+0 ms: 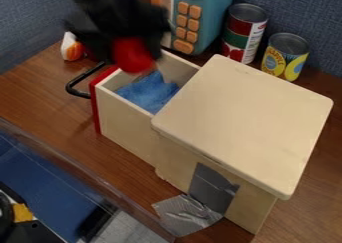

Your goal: Put the tomato into the drawer

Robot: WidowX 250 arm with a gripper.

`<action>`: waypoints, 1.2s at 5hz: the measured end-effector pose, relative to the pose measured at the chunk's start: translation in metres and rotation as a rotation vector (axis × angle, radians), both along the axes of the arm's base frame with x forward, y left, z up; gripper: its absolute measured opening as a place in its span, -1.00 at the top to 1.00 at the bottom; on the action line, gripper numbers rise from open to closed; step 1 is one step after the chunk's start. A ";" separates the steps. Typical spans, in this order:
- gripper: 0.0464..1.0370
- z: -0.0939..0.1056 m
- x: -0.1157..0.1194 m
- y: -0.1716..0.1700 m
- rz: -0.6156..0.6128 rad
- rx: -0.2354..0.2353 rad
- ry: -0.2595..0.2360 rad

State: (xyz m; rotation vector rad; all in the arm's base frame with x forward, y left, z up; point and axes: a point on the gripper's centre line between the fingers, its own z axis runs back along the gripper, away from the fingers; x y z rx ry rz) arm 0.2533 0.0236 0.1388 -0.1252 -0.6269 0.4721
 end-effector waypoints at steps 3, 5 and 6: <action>-0.74 -0.026 0.039 0.002 -0.059 0.056 0.016; -0.94 0.016 0.014 0.014 -0.062 0.058 -0.037; -0.93 0.044 -0.013 0.031 -0.070 0.069 -0.080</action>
